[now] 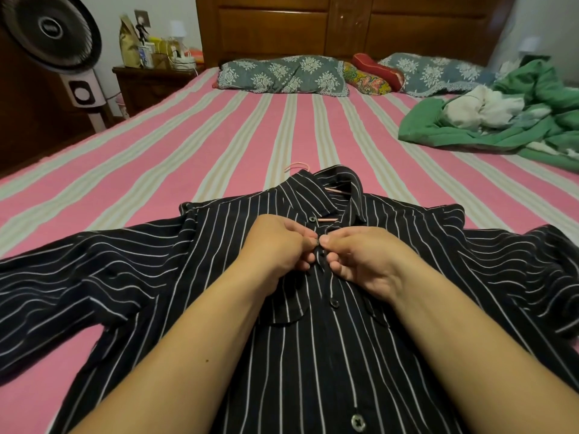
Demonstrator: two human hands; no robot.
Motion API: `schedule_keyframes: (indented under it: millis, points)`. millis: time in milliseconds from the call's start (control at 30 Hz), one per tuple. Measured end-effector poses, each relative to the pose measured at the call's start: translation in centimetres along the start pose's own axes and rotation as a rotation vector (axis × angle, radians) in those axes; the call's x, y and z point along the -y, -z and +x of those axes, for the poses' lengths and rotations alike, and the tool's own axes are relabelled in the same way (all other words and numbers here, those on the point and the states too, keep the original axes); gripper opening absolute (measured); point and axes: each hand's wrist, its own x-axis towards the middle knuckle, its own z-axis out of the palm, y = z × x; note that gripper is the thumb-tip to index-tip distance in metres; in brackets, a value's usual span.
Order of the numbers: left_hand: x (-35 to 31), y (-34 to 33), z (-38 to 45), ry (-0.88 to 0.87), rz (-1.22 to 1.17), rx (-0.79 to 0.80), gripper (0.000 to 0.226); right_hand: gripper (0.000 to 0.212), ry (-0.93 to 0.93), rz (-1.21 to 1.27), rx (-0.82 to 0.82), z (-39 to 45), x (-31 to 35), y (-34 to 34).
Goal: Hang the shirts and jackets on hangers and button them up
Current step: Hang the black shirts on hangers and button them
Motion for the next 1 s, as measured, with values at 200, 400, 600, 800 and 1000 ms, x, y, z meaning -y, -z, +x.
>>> schedule_keyframes:
  millis: [200,400,600,800,1000]
  points:
    - [0.2,0.0,0.1,-0.048,0.045,-0.035,0.013,0.012,0.014,-0.01,0.025,0.0,-0.1,0.2]
    - [0.2,0.0,0.1,-0.072,0.139,-0.067,0.017,0.017,0.004,-0.086,0.191,-0.8,0.9,1.5]
    - [-0.2,0.6,0.1,-0.101,0.185,0.052,0.007,0.034,0.004,-0.22,0.285,-1.6,1.8,2.4]
    - [0.3,0.4,0.5,-0.123,0.181,-0.099,0.007,0.031,0.014,-0.208,0.216,-0.9,1.4,2.3]
    - [0.4,0.2,0.5,-0.158,0.149,-0.133,0.018,0.011,0.216,-0.388,0.081,-0.4,0.3,1.4]
